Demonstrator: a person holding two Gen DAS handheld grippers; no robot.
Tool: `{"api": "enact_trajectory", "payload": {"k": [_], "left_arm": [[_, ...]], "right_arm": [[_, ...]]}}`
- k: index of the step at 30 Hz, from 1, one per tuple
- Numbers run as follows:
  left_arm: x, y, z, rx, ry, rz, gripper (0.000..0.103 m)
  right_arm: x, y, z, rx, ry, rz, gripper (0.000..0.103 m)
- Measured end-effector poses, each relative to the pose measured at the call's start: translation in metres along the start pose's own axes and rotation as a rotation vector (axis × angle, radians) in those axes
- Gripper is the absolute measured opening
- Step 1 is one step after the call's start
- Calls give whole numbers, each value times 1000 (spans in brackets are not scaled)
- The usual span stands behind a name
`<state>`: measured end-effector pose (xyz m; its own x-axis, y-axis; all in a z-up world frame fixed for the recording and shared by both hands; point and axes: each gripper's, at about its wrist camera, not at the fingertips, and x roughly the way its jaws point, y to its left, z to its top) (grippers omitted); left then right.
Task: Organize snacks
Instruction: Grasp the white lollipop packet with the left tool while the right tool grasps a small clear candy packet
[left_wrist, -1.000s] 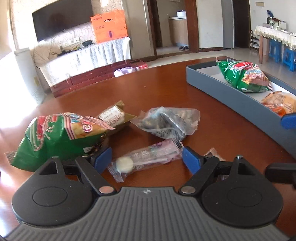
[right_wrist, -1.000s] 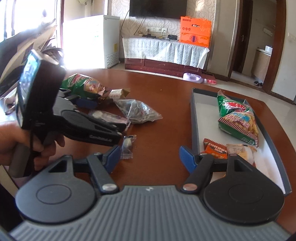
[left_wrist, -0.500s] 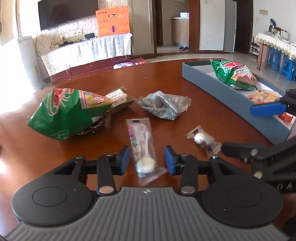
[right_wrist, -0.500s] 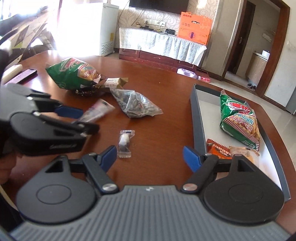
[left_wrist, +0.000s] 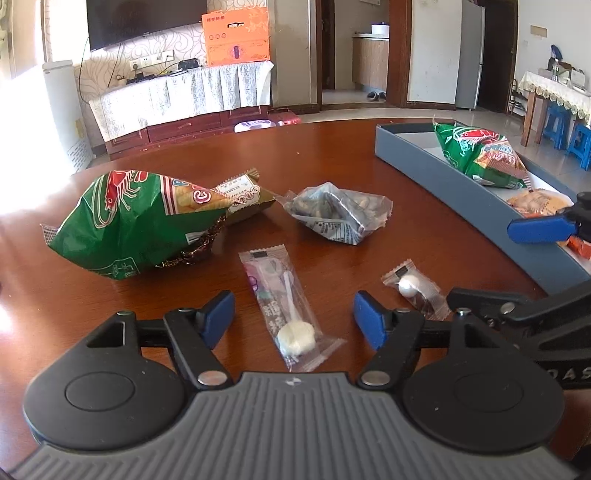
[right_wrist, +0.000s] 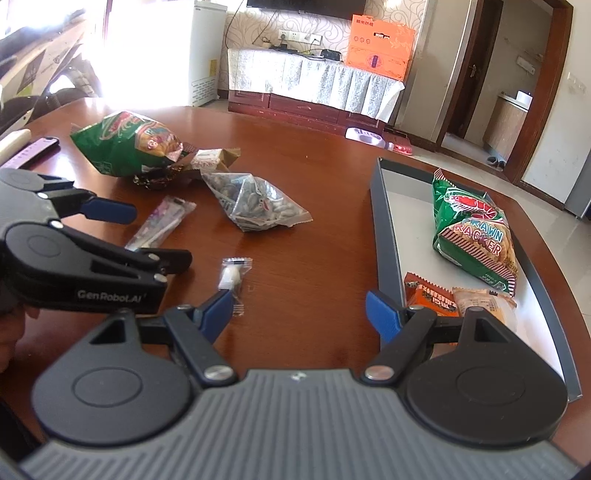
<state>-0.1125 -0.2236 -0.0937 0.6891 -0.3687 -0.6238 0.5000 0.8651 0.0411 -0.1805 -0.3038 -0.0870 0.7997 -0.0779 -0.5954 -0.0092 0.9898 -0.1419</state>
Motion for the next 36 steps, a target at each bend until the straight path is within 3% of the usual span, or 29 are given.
{"api": "enact_trajectory", "payload": {"k": [6, 12, 23, 33, 35, 36], "left_arm": [[4, 5, 2, -26, 6, -20, 75], [3, 5, 2, -30, -5, -19, 63], [-1, 13, 0, -36, 14, -3, 64], [3, 24, 0, -62, 9, 25, 63], [5, 24, 1, -56, 5, 20, 62], [5, 23, 2, -51, 2, 16, 61]], "right_arm": [[12, 0, 2, 17, 24, -2, 81], [18, 4, 3, 5, 33, 17, 81], [17, 7, 10, -10, 10, 42, 81], [29, 8, 18, 62, 12, 89, 80], [36, 9, 20, 65, 31, 87, 75], [38, 9, 20, 70, 26, 104, 68]]}}
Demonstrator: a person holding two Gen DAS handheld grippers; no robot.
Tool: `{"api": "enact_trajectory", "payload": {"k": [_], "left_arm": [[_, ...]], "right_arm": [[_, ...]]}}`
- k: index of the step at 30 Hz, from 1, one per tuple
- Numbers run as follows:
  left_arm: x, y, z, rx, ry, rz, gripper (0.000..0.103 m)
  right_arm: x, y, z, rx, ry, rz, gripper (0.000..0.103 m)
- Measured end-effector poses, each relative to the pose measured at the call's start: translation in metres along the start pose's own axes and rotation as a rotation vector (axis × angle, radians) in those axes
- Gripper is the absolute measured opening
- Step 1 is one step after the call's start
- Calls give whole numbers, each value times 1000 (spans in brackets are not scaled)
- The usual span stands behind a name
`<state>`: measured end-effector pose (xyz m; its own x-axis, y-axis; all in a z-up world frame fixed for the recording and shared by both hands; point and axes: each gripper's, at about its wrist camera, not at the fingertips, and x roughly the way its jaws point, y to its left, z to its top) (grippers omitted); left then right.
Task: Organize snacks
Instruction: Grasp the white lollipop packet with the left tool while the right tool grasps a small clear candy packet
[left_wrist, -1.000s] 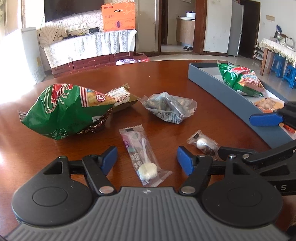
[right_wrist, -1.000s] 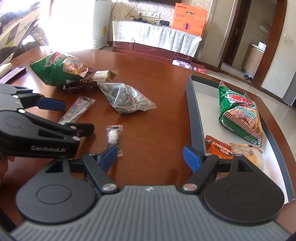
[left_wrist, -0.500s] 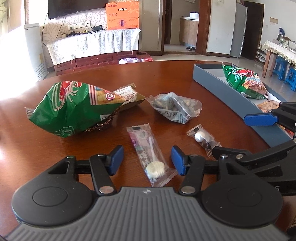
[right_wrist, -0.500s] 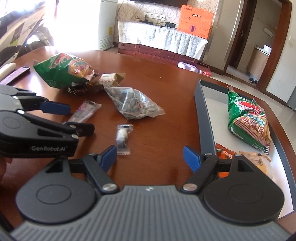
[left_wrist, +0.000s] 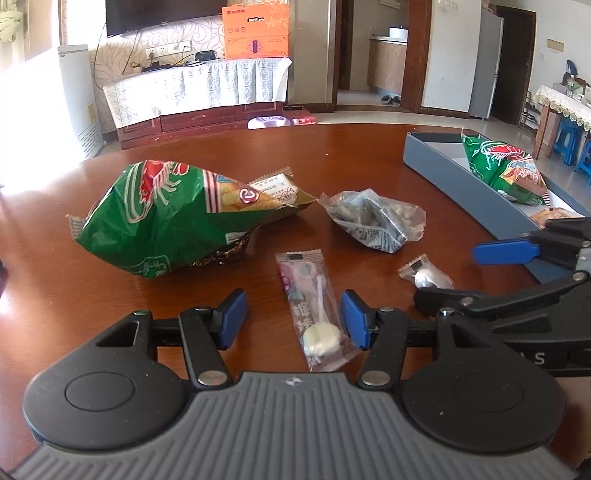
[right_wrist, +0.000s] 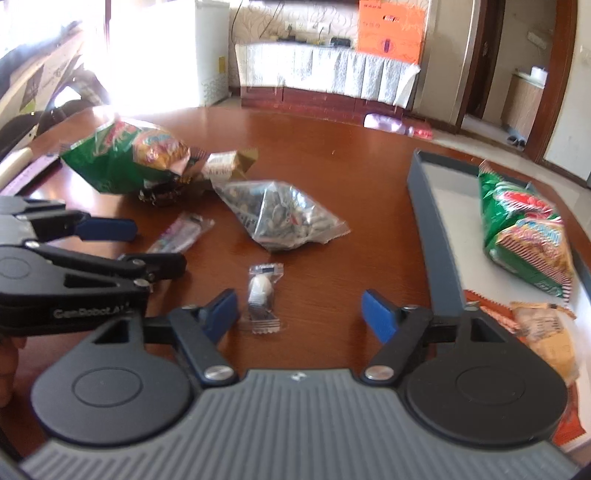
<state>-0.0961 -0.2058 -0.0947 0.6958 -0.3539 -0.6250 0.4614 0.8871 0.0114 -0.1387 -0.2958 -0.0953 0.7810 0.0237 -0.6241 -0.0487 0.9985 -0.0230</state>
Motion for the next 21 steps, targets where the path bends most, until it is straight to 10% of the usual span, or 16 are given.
{"api": "enact_trajectory", "payload": {"k": [3, 7, 21], "left_arm": [[-2, -5, 1, 23, -7, -38, 37], [-1, -15, 0, 55, -13, -55, 16], [4, -35, 1, 135, -45, 48, 10]], "right_arm": [[0, 5, 4, -14, 9, 24, 38], [-6, 7, 4, -39, 19, 33, 32], [-44, -23, 2, 38, -75, 26, 32]]}}
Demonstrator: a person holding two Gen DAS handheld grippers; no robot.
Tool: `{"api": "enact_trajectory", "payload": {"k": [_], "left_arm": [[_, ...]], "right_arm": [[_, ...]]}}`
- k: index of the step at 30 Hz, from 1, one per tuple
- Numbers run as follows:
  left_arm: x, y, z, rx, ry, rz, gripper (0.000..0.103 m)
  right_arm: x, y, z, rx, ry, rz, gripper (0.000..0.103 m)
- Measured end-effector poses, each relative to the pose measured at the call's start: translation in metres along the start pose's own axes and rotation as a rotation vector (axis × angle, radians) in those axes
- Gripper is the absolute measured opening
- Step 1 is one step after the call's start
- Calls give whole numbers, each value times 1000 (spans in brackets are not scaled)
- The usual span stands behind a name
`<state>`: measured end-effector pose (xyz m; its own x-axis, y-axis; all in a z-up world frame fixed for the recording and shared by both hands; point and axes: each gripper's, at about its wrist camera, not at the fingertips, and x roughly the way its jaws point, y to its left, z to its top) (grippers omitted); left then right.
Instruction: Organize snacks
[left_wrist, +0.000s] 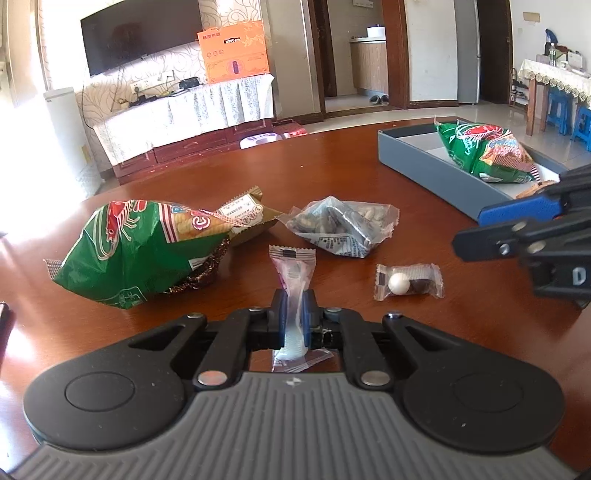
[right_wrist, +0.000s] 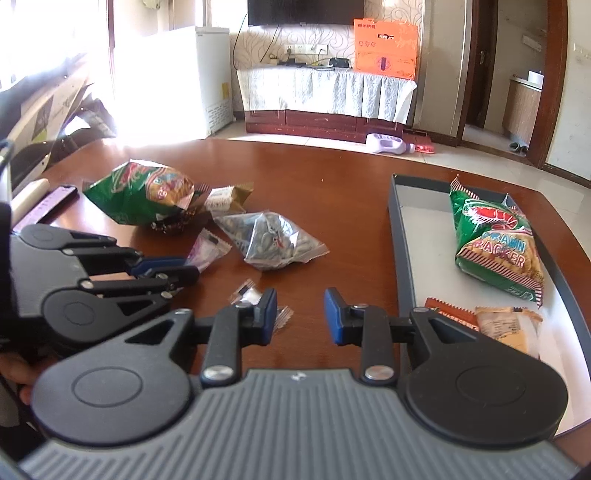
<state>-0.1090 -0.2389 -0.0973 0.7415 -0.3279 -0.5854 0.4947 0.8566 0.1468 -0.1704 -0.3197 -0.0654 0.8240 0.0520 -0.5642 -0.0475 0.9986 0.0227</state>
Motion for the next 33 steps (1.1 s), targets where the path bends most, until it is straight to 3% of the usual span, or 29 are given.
{"api": "enact_trajectory", "payload": {"k": [8, 15, 17, 20, 23, 26, 27, 33], "left_arm": [[-1, 1, -1, 6, -1, 17, 10], [-3, 11, -4, -29, 11, 33, 10], [-3, 12, -6, -29, 15, 35, 10], [-5, 13, -7, -28, 17, 34, 11], [-5, 16, -8, -31, 19, 36, 11], [-5, 17, -8, -39, 21, 34, 11], [-6, 17, -8, -39, 21, 32, 11], [-7, 16, -8, -39, 21, 31, 11]], "right_arm": [[-6, -1, 1, -4, -17, 13, 32], [10, 3, -4, 2, 40, 35, 32], [18, 9, -3, -22, 54, 31, 37], [26, 23, -3, -87, 60, 18, 55], [33, 34, -4, -152, 76, 26, 58], [38, 34, -4, -159, 100, 46, 45], [39, 32, -2, -141, 107, 53, 26], [33, 29, -3, -132, 104, 49, 27]]}}
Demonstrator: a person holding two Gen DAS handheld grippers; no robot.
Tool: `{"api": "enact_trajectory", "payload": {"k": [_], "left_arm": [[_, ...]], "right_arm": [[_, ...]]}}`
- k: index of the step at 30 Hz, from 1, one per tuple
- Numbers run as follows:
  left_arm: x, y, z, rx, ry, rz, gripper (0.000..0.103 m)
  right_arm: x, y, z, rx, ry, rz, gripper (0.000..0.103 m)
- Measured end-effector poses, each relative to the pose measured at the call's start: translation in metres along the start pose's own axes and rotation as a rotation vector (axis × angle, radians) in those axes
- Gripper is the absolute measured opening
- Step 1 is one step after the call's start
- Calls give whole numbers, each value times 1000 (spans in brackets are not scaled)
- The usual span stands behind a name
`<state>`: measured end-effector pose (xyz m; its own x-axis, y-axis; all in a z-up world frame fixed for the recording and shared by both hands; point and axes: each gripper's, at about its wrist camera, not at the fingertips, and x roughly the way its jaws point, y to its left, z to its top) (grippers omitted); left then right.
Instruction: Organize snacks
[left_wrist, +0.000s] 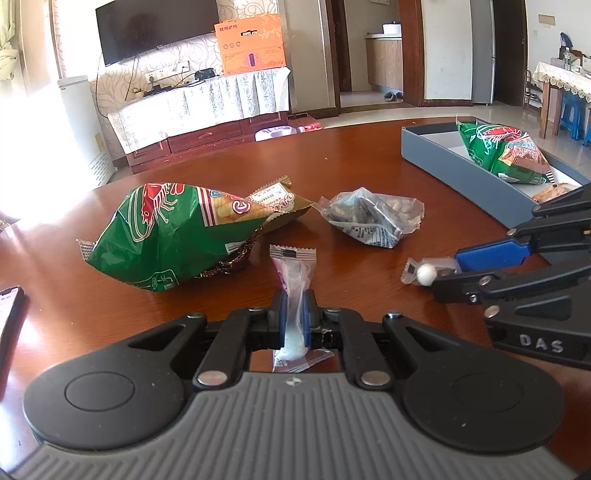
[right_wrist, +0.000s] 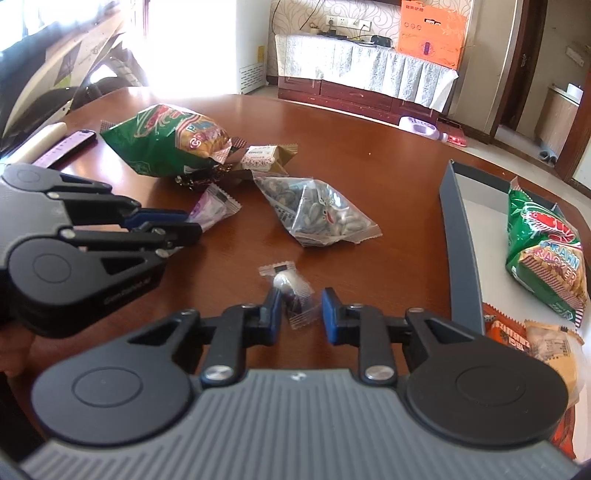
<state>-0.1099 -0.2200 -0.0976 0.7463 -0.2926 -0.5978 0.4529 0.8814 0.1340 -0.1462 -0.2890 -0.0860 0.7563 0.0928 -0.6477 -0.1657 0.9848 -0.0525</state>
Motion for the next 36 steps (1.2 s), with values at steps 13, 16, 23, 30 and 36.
{"api": "enact_trajectory", "payload": {"k": [13, 16, 23, 30, 36], "left_arm": [[-2, -4, 2, 12, -16, 11, 11], [-4, -5, 3, 10, -24, 11, 11], [-5, -7, 1, 22, -16, 13, 11], [-5, -3, -1, 12, 1, -1, 11], [-11, 0, -6, 27, 5, -7, 23]], "right_arm": [[-31, -8, -3, 58, -90, 14, 27], [-39, -12, -3, 70, -114, 11, 27], [-38, -13, -5, 64, -96, 19, 27], [-11, -6, -16, 5, -1, 0, 29], [-10, -7, -16, -8, -6, -6, 54]]}}
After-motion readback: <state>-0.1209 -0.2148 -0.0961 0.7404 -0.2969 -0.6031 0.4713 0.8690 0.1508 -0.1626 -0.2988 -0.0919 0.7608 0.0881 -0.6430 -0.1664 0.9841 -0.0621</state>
